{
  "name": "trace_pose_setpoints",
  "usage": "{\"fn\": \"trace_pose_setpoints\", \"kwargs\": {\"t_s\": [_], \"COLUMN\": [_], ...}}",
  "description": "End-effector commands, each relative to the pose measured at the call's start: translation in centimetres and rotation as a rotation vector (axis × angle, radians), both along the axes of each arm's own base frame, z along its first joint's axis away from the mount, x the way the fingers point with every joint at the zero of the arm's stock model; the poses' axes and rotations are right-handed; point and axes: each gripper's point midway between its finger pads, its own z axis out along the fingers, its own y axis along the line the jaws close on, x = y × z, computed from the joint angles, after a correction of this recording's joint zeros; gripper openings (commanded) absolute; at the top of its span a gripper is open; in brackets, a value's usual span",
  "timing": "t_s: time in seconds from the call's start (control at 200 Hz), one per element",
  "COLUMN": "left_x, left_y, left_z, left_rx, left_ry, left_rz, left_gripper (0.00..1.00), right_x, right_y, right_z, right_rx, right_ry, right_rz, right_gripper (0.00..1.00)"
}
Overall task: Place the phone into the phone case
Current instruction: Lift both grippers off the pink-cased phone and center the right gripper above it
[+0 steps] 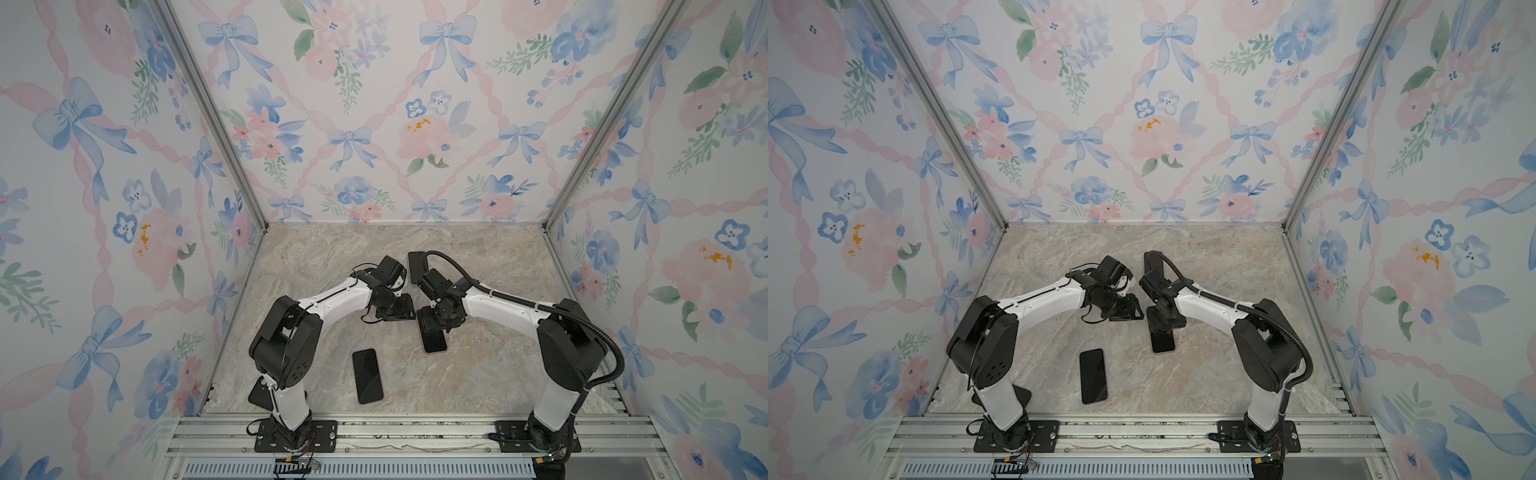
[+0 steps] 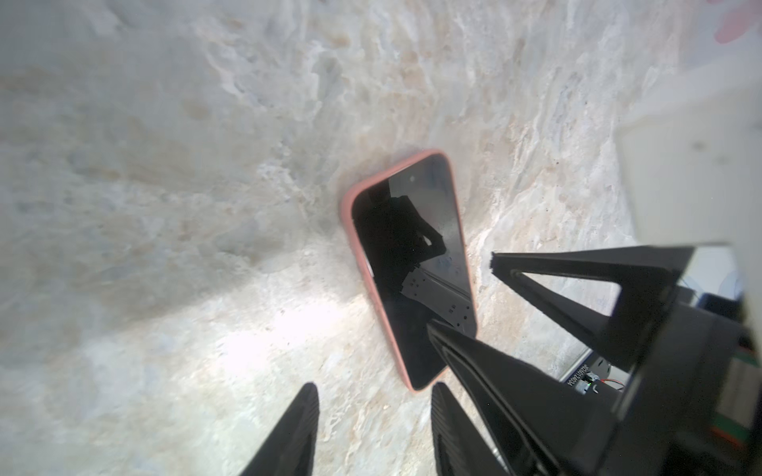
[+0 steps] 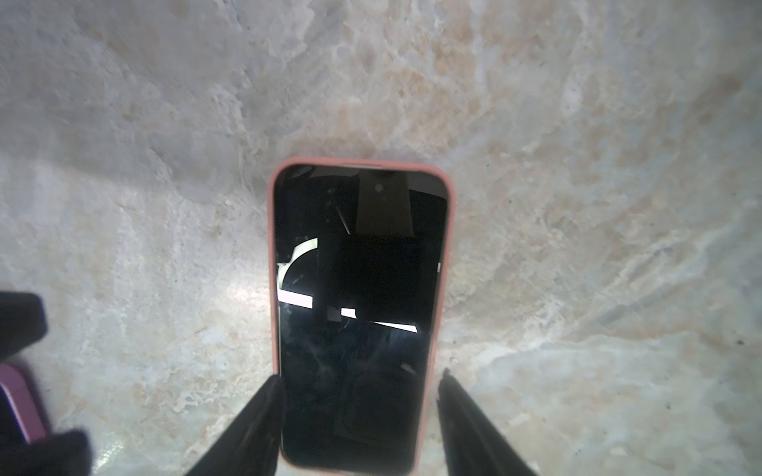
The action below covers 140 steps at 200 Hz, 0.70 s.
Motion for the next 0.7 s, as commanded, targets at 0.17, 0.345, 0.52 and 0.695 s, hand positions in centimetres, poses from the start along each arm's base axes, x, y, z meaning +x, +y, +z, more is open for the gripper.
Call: {"fn": "trace_pose_setpoints", "kwargs": {"t_s": [0.17, 0.345, 0.52, 0.695], "left_x": [-0.8, -0.7, -0.8, -0.8], "left_y": [3.9, 5.1, 5.7, 6.0], "left_z": [-0.8, -0.4, -0.5, -0.5], "left_rx": [0.050, 0.042, 0.049, 0.057], "left_ry": [-0.012, -0.024, -0.026, -0.033], "left_rz": [0.035, 0.058, 0.065, 0.071], "left_gripper": [0.51, 0.52, 0.54, 0.70], "right_x": [-0.7, -0.5, -0.3, -0.4], "right_y": [0.3, 0.6, 0.4, 0.5], "right_z": [1.3, 1.3, 0.8, 0.1], "right_rx": [-0.107, -0.134, -0.170, -0.157], "right_ry": [0.047, 0.069, 0.079, 0.100], "right_rz": [0.050, 0.055, 0.051, 0.030], "right_gripper": [0.72, 0.82, 0.97, 0.97]}}
